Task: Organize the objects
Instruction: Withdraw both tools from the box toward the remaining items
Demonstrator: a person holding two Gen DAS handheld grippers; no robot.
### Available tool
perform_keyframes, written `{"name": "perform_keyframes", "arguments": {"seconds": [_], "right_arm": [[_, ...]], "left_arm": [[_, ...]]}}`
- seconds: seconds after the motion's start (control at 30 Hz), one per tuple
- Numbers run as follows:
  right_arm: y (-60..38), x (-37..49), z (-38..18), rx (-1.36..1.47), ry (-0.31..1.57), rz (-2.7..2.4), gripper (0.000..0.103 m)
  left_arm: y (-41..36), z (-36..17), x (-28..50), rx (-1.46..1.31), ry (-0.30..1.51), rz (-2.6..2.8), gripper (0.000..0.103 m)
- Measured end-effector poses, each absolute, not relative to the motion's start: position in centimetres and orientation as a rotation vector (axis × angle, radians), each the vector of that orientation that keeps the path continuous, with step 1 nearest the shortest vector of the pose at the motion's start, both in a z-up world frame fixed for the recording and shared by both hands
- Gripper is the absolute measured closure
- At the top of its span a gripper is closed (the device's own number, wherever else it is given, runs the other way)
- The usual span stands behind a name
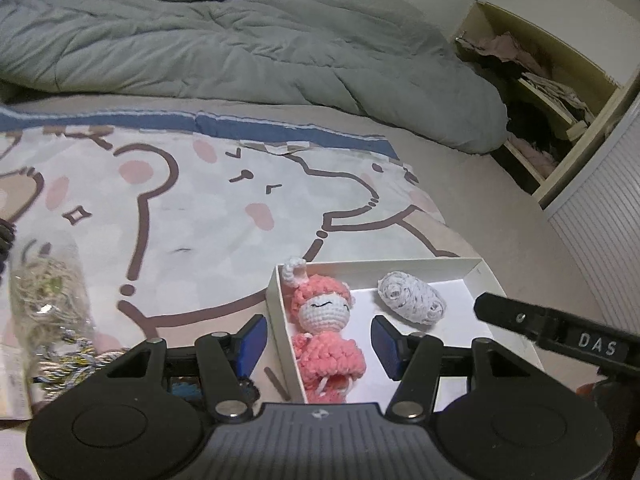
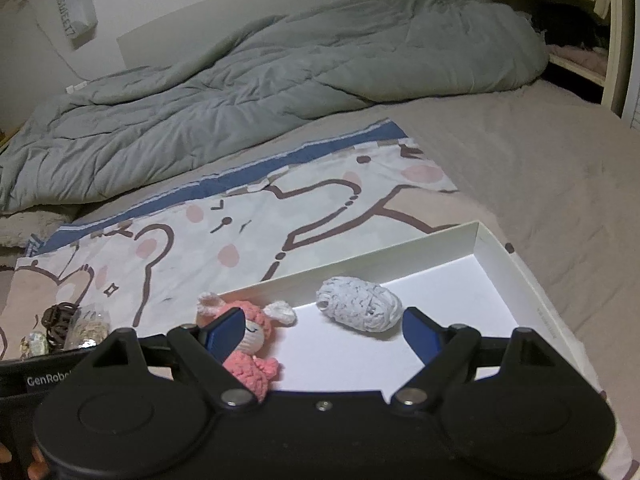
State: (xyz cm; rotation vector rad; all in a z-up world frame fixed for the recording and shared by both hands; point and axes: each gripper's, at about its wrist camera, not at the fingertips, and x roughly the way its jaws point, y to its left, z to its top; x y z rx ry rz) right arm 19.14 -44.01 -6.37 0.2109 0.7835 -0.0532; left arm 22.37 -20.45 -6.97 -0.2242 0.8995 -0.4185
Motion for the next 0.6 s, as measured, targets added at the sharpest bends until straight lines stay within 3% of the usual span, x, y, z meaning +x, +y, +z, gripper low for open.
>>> {"name": "perform_keyframes", "arguments": {"seconds": [0.53,0.6], "right_arm": [[-42.6,14.3,-2.1,0.148,0.731,-0.052,0.014],[-42.5,13.6,-1.8,0.141,0.724,-0.060,0.012]], "left_arm": [[-18.6,-1.9,18.1,-0.123,0.869,-0.396,0.044],[-18.4,-1.6,17.5,-0.107,0.870,-0.396,0.040]]}}
